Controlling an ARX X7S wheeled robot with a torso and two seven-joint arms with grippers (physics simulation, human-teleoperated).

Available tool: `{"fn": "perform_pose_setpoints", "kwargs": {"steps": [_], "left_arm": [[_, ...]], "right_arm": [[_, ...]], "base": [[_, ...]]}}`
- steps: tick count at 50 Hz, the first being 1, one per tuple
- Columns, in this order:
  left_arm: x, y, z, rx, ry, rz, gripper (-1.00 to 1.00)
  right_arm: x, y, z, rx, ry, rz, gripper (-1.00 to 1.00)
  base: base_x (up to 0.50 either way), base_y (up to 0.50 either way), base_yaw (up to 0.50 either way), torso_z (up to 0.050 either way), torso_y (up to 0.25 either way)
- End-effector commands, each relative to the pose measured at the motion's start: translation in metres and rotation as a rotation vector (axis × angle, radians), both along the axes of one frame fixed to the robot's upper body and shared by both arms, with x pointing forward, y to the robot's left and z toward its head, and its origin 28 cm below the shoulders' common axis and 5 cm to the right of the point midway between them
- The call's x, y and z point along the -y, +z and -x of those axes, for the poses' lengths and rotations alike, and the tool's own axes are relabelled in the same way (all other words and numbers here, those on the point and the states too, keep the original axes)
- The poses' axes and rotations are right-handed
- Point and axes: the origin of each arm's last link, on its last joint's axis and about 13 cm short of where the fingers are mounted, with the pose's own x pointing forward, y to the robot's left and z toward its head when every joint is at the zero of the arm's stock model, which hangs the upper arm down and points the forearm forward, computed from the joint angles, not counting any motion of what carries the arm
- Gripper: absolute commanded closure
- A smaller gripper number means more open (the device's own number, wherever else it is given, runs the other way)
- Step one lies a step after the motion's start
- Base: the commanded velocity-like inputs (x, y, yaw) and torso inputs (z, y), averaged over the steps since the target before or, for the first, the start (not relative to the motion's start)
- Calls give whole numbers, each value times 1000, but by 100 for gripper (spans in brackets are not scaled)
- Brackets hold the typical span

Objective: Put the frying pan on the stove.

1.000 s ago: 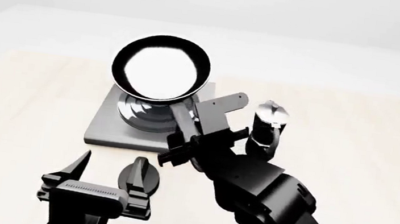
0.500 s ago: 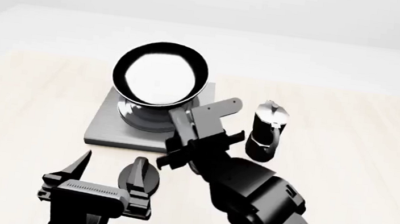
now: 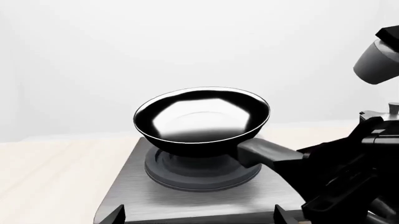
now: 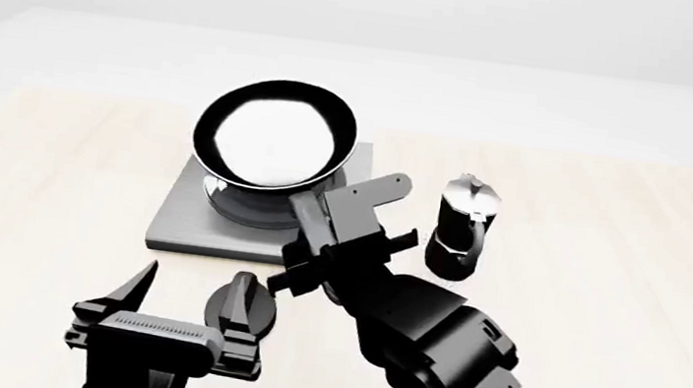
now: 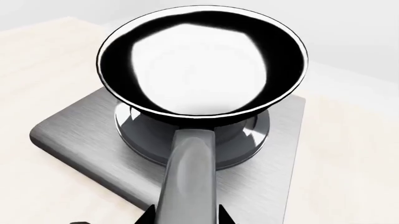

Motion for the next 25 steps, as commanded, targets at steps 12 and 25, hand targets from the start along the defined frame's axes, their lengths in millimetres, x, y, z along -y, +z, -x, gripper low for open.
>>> {"fn": "perform_pose_setpoints", "kwargs": {"steps": [12, 25], "left_arm": [[-1, -1, 0, -2, 1, -1, -100], [0, 1, 0, 2, 0, -3, -100]], "right_arm": [[-1, 13, -9, 95, -18, 12, 100], [-1, 18, -8, 86, -20, -1, -100]], "base": [[0, 0, 0, 1, 2], [0, 0, 0, 0, 1]]}}
